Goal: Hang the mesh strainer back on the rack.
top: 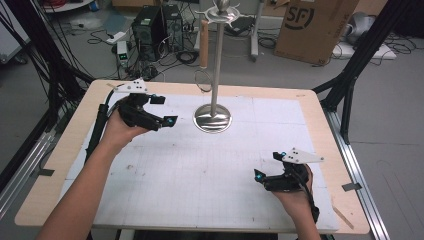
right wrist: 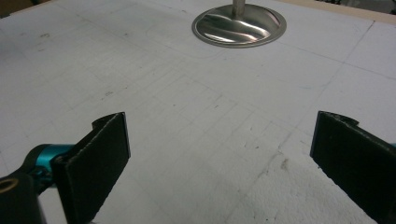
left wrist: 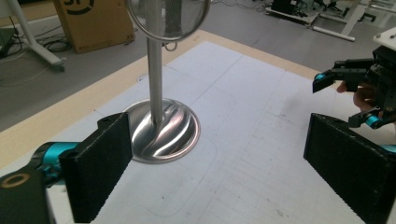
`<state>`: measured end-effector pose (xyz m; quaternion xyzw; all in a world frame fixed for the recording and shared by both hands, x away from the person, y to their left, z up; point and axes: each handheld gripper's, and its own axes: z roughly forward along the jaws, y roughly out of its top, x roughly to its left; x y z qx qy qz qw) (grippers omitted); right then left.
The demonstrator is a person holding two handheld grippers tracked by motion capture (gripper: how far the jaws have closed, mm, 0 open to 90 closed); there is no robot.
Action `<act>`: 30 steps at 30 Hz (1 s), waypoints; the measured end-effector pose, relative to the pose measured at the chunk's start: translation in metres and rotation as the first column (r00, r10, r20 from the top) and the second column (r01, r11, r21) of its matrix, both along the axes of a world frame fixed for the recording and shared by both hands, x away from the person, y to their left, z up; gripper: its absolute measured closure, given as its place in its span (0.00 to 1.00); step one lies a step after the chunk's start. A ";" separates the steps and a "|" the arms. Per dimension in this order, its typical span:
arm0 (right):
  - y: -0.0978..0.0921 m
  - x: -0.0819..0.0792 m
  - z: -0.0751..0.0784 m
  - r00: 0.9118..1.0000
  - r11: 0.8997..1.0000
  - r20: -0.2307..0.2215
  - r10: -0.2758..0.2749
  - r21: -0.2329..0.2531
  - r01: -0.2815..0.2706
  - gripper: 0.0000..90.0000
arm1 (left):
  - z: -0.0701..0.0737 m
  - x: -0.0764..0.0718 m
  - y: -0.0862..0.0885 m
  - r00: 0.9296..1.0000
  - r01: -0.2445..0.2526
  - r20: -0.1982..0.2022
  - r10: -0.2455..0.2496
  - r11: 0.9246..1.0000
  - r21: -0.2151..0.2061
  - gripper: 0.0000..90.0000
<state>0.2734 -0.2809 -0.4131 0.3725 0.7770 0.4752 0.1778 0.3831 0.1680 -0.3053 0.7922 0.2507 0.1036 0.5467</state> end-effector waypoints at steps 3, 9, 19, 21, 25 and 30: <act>0.000 0.000 -0.001 1.000 1.000 -0.006 -0.002 0.001 0.002 0.04 | -0.006 -0.003 0.001 1.000 -0.004 -0.002 0.004 1.000 0.008 0.07; -0.001 0.001 -0.002 1.000 1.000 -0.007 -0.001 0.002 0.001 0.04 | -0.017 -0.012 0.001 0.999 -0.026 0.023 0.025 0.999 0.025 0.02; -0.003 0.000 -0.002 1.000 1.000 -0.010 -0.005 0.009 0.005 0.04 | -0.035 -0.030 -0.005 1.000 0.020 0.015 -0.021 0.999 0.032 0.02; -0.002 0.001 -0.002 1.000 1.000 -0.006 -0.002 0.002 0.002 0.04 | -0.039 -0.033 -0.007 1.000 0.030 0.006 -0.030 0.999 0.034 0.02; -0.002 0.001 -0.002 1.000 1.000 -0.008 -0.001 -0.002 0.001 0.04 | -0.048 -0.039 -0.007 0.999 0.048 -0.010 -0.047 0.999 0.022 0.02; 0.000 0.000 -0.001 1.000 1.000 -0.003 -0.003 -0.005 0.003 0.04 | -0.058 -0.045 -0.005 0.999 0.041 -0.024 -0.040 0.999 0.029 0.02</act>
